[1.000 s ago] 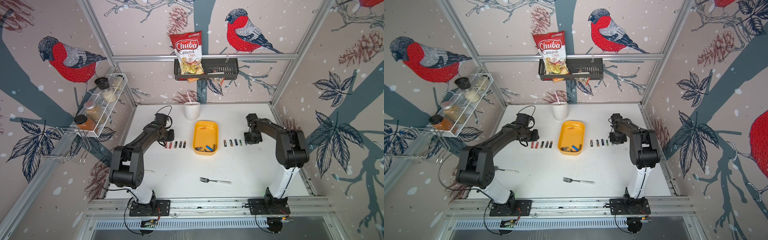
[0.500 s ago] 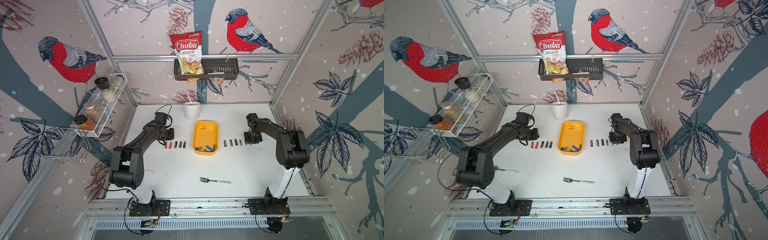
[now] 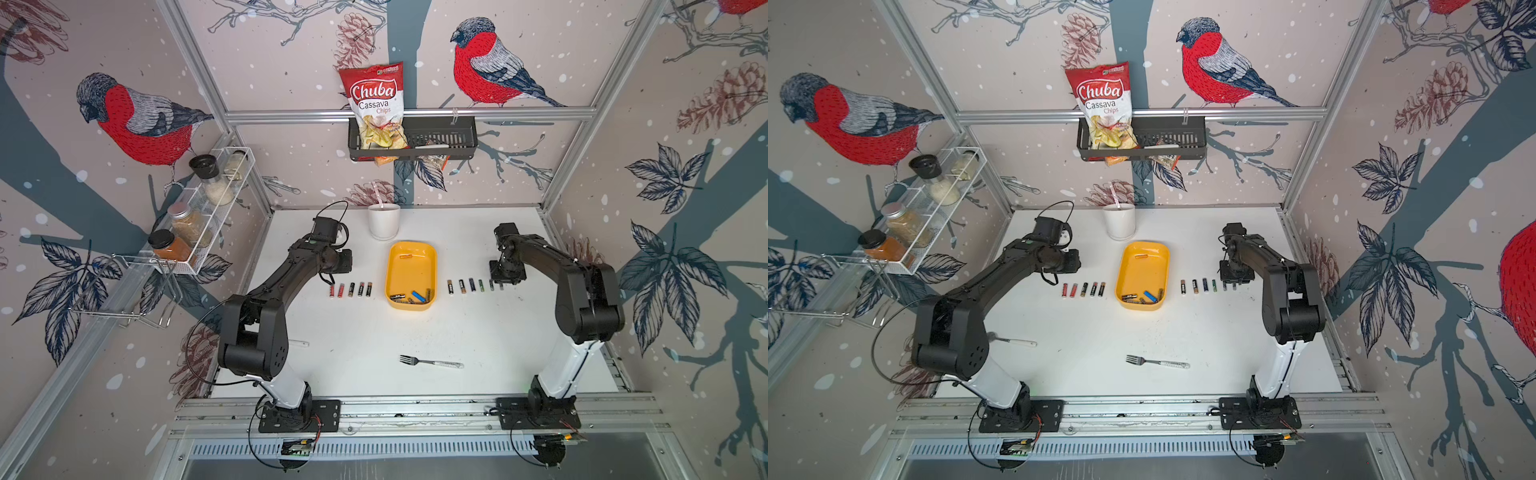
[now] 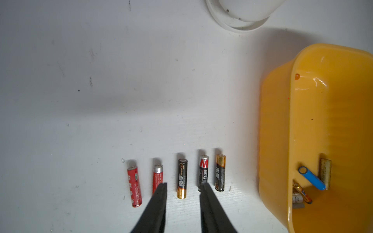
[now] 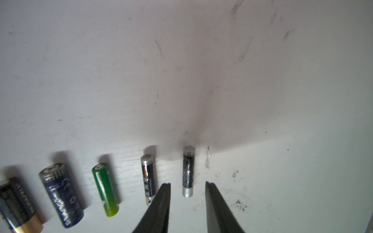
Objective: Take the batteries out of the storage box
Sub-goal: Place the battery at the center of the board, then pick up the battery from the storage box.
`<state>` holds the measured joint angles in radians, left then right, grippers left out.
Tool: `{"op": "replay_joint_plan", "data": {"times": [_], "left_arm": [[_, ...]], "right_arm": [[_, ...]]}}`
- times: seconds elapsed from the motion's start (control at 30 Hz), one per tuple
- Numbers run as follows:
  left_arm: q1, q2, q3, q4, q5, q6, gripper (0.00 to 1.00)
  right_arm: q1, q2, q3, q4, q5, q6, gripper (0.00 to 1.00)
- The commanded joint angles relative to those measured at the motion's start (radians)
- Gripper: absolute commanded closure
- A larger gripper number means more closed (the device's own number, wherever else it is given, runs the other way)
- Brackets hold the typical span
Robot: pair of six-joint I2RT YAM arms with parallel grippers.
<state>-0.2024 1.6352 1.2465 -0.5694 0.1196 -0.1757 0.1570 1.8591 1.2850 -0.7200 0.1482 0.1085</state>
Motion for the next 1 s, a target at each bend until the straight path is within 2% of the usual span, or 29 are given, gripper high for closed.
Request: {"op": "replay_joint_plan", "data": {"times": [0.0, 0.3, 0.57, 0.97], "left_arm": [[-0.023, 0.002, 0.042, -0.038, -0.039, 0.025, 0.67], [-0.146, 0.093, 0.186, -0.052, -0.075, 0.049, 0.67], [-0.263, 0.251, 0.340, -0.038, -0.040, 0.109, 0.67], [-0.333, 0.485, 0.528, 0.000, 0.050, 0.164, 0.67]], "right_arm": [[0.011, -0.018, 0.015, -0.015, 0.016, 0.009, 0.64], [0.066, -0.023, 0.081, -0.043, -0.023, 0.032, 0.63], [0.108, -0.008, 0.134, -0.066, -0.044, 0.048, 0.62], [0.105, 0.015, 0.187, -0.104, -0.033, 0.038, 0.62]]}}
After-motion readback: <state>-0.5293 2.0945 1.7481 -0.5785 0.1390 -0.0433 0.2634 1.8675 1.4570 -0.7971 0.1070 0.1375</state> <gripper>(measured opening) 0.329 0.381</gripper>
